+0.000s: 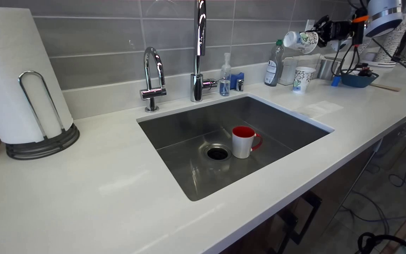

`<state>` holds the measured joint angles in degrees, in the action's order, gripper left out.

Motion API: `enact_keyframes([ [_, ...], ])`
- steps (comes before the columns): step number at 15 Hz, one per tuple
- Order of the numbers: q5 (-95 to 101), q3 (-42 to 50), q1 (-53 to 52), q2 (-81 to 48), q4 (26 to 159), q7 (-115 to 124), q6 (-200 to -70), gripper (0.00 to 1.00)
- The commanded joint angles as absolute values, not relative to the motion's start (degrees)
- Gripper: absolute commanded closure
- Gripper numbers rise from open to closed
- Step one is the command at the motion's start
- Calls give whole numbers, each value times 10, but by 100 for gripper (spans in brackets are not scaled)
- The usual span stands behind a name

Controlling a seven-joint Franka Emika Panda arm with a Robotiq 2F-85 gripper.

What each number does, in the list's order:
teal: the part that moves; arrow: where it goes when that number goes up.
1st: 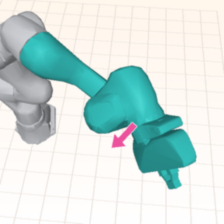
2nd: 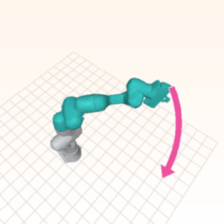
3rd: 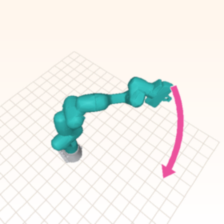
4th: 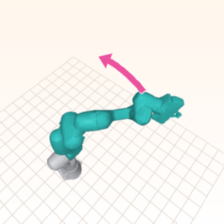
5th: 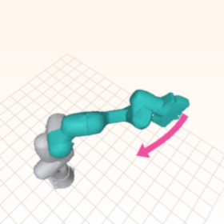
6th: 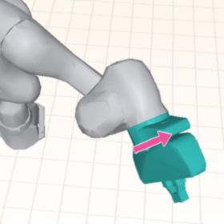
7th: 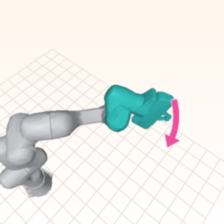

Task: Pour the contents in the cup to the right into the cup to the left

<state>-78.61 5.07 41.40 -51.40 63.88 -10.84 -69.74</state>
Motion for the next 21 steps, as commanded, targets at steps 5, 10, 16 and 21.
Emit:
enact_keyframes([
  [5,-831,40,436,-546,599,-66,-661,99],
  [10,-813,49,428,-528,627,-81,-677,96],
  [16,-814,48,428,-530,626,-79,-677,96],
  [21,-814,48,428,-530,626,-79,-677,96],
])
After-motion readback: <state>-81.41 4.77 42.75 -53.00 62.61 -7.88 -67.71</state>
